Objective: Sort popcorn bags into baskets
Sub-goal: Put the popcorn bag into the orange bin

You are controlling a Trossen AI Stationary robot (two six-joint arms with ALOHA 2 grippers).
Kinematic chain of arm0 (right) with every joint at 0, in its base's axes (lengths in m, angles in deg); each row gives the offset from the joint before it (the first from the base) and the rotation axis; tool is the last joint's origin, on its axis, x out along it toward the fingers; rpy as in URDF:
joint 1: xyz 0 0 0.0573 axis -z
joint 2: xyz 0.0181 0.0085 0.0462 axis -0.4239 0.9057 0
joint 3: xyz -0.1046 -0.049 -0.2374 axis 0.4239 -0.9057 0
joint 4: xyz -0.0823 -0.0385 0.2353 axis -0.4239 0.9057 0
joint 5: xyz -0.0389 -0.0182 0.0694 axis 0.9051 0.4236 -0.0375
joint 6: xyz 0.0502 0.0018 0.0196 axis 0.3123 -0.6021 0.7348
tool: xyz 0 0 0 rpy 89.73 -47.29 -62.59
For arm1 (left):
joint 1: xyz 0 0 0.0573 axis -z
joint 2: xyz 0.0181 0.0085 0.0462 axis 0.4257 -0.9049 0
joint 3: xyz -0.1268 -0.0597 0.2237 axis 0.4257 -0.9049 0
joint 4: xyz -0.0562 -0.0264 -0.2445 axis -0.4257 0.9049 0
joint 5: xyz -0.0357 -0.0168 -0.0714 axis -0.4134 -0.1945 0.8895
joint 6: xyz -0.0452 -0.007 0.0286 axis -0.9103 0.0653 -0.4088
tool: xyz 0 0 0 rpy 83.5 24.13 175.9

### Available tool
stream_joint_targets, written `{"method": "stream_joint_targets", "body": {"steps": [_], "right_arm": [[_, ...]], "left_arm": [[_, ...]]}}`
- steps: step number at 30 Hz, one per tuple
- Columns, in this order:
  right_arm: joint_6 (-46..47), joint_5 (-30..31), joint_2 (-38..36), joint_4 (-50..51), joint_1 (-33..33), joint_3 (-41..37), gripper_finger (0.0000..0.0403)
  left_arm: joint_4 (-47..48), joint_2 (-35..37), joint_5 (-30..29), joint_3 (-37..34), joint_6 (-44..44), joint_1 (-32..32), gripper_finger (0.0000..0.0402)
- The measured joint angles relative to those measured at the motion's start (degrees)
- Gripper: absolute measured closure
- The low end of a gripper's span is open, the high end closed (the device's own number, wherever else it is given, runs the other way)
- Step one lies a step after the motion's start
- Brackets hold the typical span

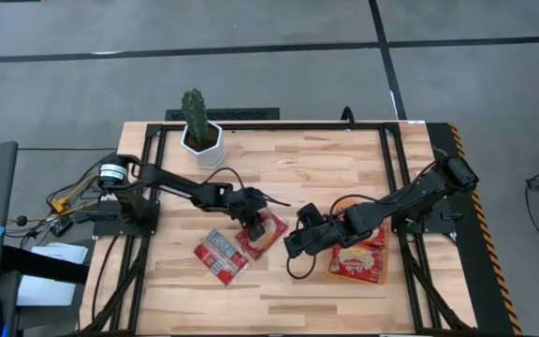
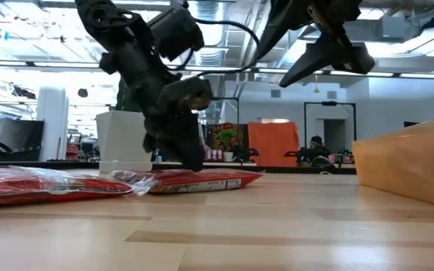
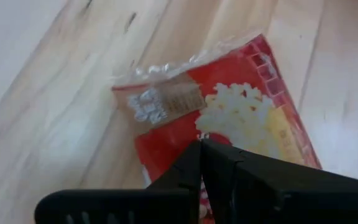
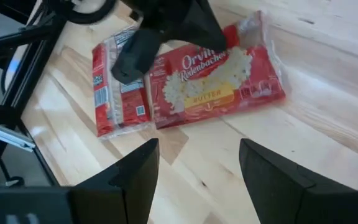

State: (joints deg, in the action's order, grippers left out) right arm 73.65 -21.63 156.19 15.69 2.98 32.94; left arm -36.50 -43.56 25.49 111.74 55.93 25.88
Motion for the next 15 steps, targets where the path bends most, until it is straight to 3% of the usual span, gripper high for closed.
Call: {"method": "stream_joint_targets", "body": {"steps": [5, 15], "right_arm": [[0.0, 0.0, 0.0, 1.5, 0.0, 0.0, 0.0159], [3.4, 1.7, 0.0, 3.5, 1.1, 0.0, 0.0159]], "left_arm": [[4.4, -1.5, -0.8, 0.4, -5.3, -2.6, 0.0402], [15.5, -1.1, -1.4, 0.2, -24.3, -5.2, 0.0401]]}}
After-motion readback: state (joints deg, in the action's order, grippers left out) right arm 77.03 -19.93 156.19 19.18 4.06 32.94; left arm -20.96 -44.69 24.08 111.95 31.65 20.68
